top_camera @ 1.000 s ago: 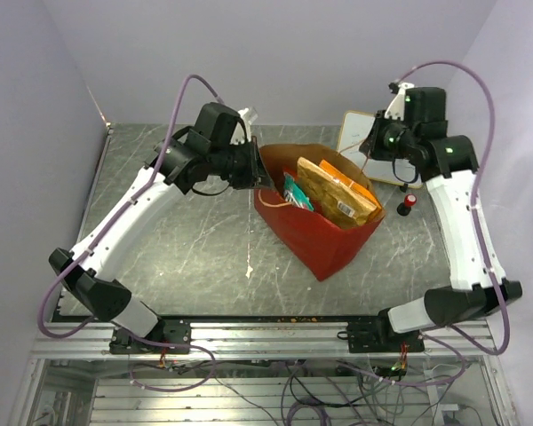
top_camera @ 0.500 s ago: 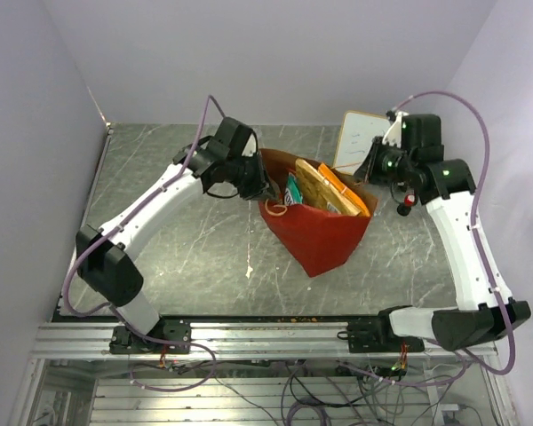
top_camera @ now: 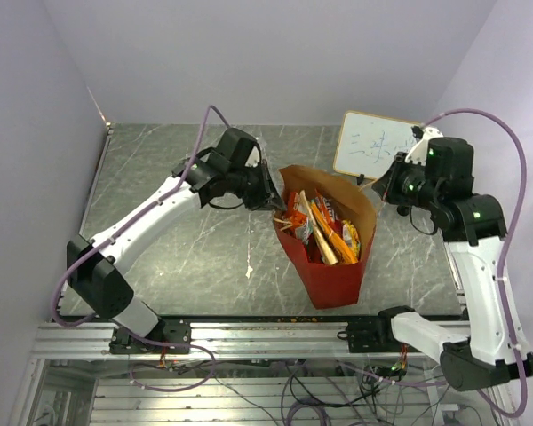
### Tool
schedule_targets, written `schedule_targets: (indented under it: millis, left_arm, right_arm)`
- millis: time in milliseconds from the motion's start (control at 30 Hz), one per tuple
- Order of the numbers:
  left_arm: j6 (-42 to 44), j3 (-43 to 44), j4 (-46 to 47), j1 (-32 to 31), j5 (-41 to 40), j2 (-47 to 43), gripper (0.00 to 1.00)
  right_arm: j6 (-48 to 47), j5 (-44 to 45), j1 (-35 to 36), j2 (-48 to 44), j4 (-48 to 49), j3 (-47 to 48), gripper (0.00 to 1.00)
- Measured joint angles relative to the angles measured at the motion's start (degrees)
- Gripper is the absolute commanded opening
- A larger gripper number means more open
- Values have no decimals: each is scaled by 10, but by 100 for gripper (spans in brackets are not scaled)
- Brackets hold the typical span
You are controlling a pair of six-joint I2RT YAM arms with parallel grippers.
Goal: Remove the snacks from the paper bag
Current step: Adjust the paper bag at the center of the board, then take out the snack from the paper bag.
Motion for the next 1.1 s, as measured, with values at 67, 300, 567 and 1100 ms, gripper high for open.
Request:
schedule_targets:
  millis: [67, 300, 567, 1100]
  left_arm:
    - [7, 1, -10, -8, -9, 11, 10]
    - [46, 85, -75, -18, -74, 14, 11]
    - [67, 135, -136, -35, -166, 9, 47]
    - [85, 270, -224, -170, -288, 17, 66]
  right_arm:
    - [-3, 4, 0, 15, 2, -3, 0]
    - [-28, 56, 0, 14, 2, 8, 0]
    - [-34, 103, 28, -11, -5, 8, 0]
    - [-22, 87, 29, -23, -6, 5, 0]
